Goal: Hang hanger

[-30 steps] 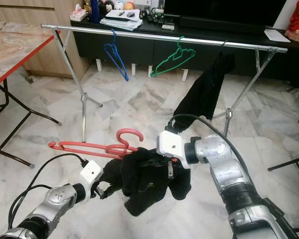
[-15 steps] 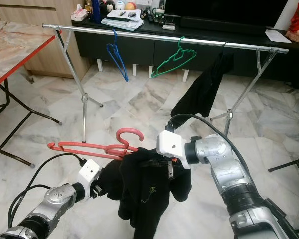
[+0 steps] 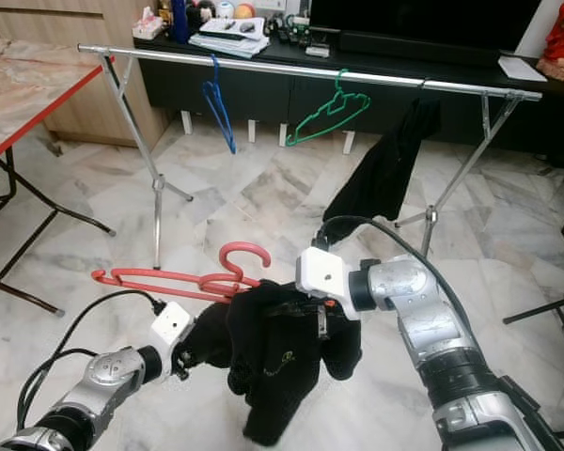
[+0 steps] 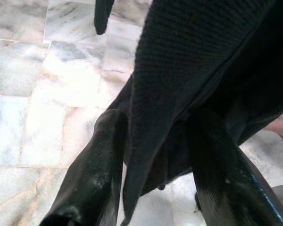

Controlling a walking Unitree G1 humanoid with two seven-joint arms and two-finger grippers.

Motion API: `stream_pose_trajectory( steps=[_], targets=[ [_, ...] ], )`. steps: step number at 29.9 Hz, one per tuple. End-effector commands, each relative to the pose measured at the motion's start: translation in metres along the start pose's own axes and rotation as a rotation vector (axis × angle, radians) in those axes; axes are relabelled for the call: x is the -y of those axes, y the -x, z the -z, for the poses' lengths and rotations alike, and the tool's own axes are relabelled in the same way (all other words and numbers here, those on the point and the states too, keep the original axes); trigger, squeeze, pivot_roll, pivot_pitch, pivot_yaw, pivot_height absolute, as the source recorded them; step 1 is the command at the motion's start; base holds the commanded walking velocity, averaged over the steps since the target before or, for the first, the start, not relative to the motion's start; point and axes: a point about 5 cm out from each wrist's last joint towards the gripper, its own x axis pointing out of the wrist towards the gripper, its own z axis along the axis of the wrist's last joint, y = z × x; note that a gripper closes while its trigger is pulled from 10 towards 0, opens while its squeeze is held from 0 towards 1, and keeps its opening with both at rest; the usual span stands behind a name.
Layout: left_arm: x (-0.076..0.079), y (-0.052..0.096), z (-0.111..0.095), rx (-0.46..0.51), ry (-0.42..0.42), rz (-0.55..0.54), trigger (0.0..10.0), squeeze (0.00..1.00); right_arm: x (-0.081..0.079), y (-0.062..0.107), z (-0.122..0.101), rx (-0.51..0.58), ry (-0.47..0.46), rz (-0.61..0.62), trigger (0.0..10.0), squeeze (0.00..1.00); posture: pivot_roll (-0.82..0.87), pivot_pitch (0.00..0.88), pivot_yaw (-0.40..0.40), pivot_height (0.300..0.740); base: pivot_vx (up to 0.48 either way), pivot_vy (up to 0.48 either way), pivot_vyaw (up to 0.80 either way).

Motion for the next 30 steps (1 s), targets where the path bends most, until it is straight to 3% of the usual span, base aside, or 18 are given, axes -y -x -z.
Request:
stream_pose_trajectory(
  steps=[1,30],
  targets=[
    [0.002,0.001,0.005,-0.009,0.016,0.005,0.0,0.0,0.003,0.003,-0.01,0.028,0.04,0.015,0.0,0.0,-0.09,0.124,-0.054,0.74,0.0,0.0,0.0],
    [0.004,0.004,0.01,-0.017,0.003,0.004,0.0,0.0,0.007,0.007,0.008,-0.001,-0.031,0.094,0.0,0.0,-0.08,0.129,-0.051,0.74,0.0,0.0,0.0]
  ],
)
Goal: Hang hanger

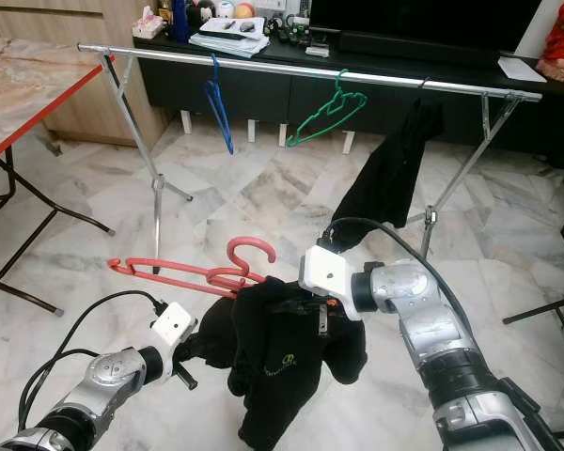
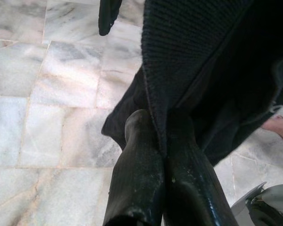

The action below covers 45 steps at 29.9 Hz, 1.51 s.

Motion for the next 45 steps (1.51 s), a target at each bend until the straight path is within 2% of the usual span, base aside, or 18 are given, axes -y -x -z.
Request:
stream_pose_trajectory(
  steps=[1,7,10,13,15,19,22,26,31,35,36,38,41,45],
  targets=[
    [0.002,0.004,0.008,-0.017,0.005,0.002,0.0,0.0,0.005,0.006,-0.004,0.016,0.017,0.036,0.0,0.0,-0.08,0.129,-0.05,0.74,0.0,0.0,0.0],
    [0.002,0.004,0.009,-0.017,0.007,0.001,0.0,0.0,0.005,0.007,0.002,0.007,0.001,0.047,0.0,0.0,-0.08,0.128,-0.05,0.74,0.0,0.0,0.0],
    [0.001,0.005,0.012,-0.043,-0.006,-0.008,0.0,0.0,0.007,0.009,0.003,0.006,-0.001,0.059,0.0,0.0,-0.09,0.126,-0.048,0.74,0.0,0.0,0.0],
    [-0.001,0.009,0.02,-0.099,-0.031,-0.034,0.0,0.0,0.005,0.016,0.012,0.011,-0.041,0.05,0.0,0.0,-0.09,0.125,-0.049,0.74,0.0,0.0,0.0],
    [-0.004,0.012,0.024,-0.119,-0.035,-0.069,0.0,0.0,0.0,0.026,0.029,-0.077,-0.054,0.047,0.0,0.0,-0.09,0.127,-0.051,0.74,0.0,0.0,0.0],
    [-0.006,0.015,0.028,-0.136,-0.035,-0.088,0.0,0.0,-0.004,0.035,0.041,-0.124,-0.088,0.05,0.0,0.0,-0.09,0.129,-0.052,0.74,0.0,0.0,0.0],
    [-0.005,0.017,0.032,-0.152,-0.036,-0.09,0.0,0.0,-0.014,0.047,0.061,-0.241,-0.099,0.007,0.0,0.0,-0.09,0.133,-0.049,0.74,0.0,0.0,0.0],
    [-0.004,0.016,0.033,-0.154,-0.035,-0.09,0.0,0.0,-0.02,0.054,0.074,-0.276,-0.149,0.007,0.0,0.0,-0.1,0.138,-0.048,0.74,0.0,0.0,0.0],
    [-0.004,0.017,0.034,-0.163,-0.037,-0.102,0.0,0.0,-0.033,0.061,0.087,-0.351,-0.158,-0.061,0.0,0.0,-0.1,0.143,-0.044,0.74,0.0,0.0,0.0],
    [-0.005,0.017,0.035,-0.17,-0.04,-0.107,0.0,0.0,-0.031,0.061,0.086,-0.326,-0.162,-0.038,0.0,0.0,-0.1,0.143,-0.043,0.74,0.0,0.0,0.0],
    [-0.006,0.018,0.035,-0.174,-0.041,-0.11,0.0,0.0,-0.028,0.06,0.081,-0.248,-0.193,-0.019,0.0,0.0,-0.09,0.145,-0.04,0.74,0.0,0.0,0.0],
    [-0.006,0.018,0.036,-0.177,-0.043,-0.112,0.0,0.0,-0.027,0.06,0.077,-0.209,-0.214,-0.034,0.0,0.0,-0.09,0.145,-0.04,0.74,0.0,0.0,0.0],
    [-0.007,0.019,0.036,-0.181,-0.044,-0.117,0.0,0.0,-0.036,0.065,0.085,-0.302,-0.186,-0.11,0.0,0.0,-0.09,0.146,-0.04,0.74,0.0,0.0,0.0],
    [-0.007,0.019,0.036,-0.185,-0.047,-0.121,0.0,0.0,-0.035,0.07,0.086,-0.31,-0.196,-0.098,0.0,0.0,-0.09,0.146,-0.041,0.74,0.0,0.0,0.0]
  ],
)
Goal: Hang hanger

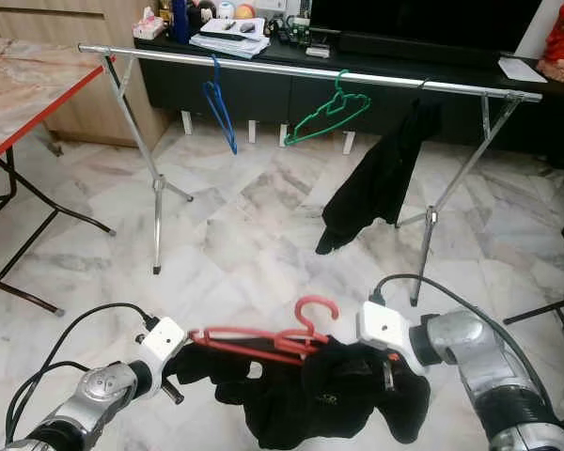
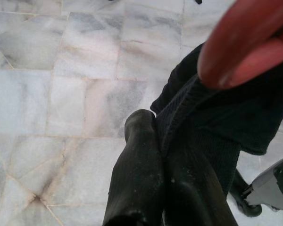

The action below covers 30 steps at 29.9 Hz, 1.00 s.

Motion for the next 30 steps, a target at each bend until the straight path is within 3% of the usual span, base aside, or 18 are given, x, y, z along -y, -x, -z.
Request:
stream_pose_trajectory(
  steps=[1,3,6,11,15,23,30],
  targets=[
    [-0.004,0.007,0.015,-0.065,0.015,-0.028,0.0,0.0,0.0,0.014,0.006,-0.031,-0.007,0.016,0.0,0.0,-0.09,0.146,-0.041,0.74,0.0,0.0,0.0],
    [-0.004,0.007,0.015,-0.068,0.011,-0.03,0.0,0.0,-0.003,0.018,0.012,-0.094,0.001,-0.006,0.0,0.0,-0.09,0.145,-0.04,0.74,0.0,0.0,0.0],
    [-0.005,0.007,0.015,-0.068,0.007,-0.033,0.0,0.0,-0.007,0.024,0.028,-0.281,0.051,-0.014,0.0,0.0,-0.1,0.146,-0.041,0.74,0.0,0.0,0.0],
    [-0.005,0.006,0.014,-0.066,0.004,-0.037,0.0,0.0,-0.006,0.024,0.028,-0.262,0.038,-0.002,0.0,0.0,-0.1,0.146,-0.041,0.74,0.0,0.0,0.0],
    [-0.005,0.006,0.012,-0.06,0.004,-0.031,0.0,0.0,-0.002,0.021,0.032,-0.321,0.071,0.057,0.0,0.0,-0.1,0.148,-0.043,0.74,0.0,0.0,0.0],
    [-0.005,0.006,0.012,-0.063,-0.011,0.0,0.0,0.0,0.003,0.011,0.029,-0.293,0.076,0.138,0.0,0.0,-0.09,0.148,-0.043,0.74,0.0,0.0,0.0],
    [-0.006,0.0,-0.012,0.025,-0.006,0.079,0.0,0.0,-0.007,-0.017,0.036,-0.286,0.06,0.137,0.0,0.0,-0.08,0.147,-0.043,0.74,0.0,0.0,0.0]
  ],
)
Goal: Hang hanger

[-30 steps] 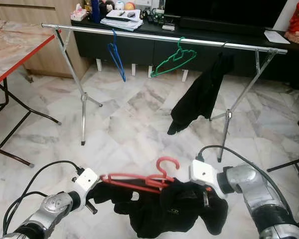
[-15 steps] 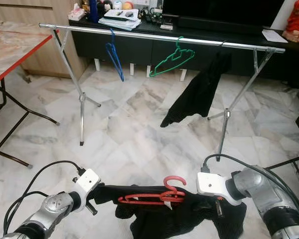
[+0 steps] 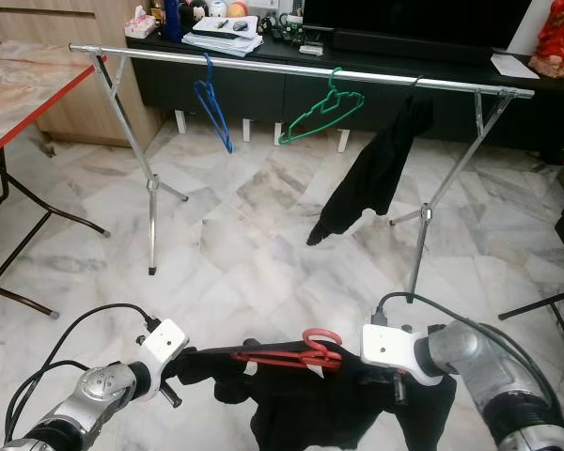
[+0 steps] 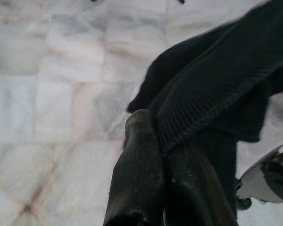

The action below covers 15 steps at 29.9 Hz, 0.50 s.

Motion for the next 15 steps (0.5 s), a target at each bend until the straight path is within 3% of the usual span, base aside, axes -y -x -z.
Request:
stream_pose_trajectory(
  steps=[1,6,9,15],
  targets=[
    [-0.006,0.001,-0.006,0.014,0.003,0.001,0.0,0.0,-0.006,-0.003,0.007,-0.025,-0.017,-0.01,0.0,0.0,-0.08,0.147,-0.043,0.74,0.0,0.0,0.0],
    [-0.011,0.0,-0.022,0.053,-0.027,0.026,0.0,0.0,-0.016,-0.023,0.004,-0.012,-0.049,-0.005,0.0,0.0,-0.07,0.143,-0.039,0.74,0.0,0.0,0.0],
    [-0.011,0.001,-0.028,0.068,-0.043,0.072,0.0,0.0,-0.017,-0.036,0.003,-0.026,-0.09,0.07,0.0,0.0,-0.06,0.142,-0.035,0.74,0.0,0.0,0.0],
    [-0.009,0.004,-0.03,0.071,-0.049,0.127,0.0,0.0,-0.013,-0.047,-0.003,-0.017,-0.162,0.205,0.0,0.0,-0.06,0.14,-0.034,0.74,0.0,0.0,0.0]
  ],
)
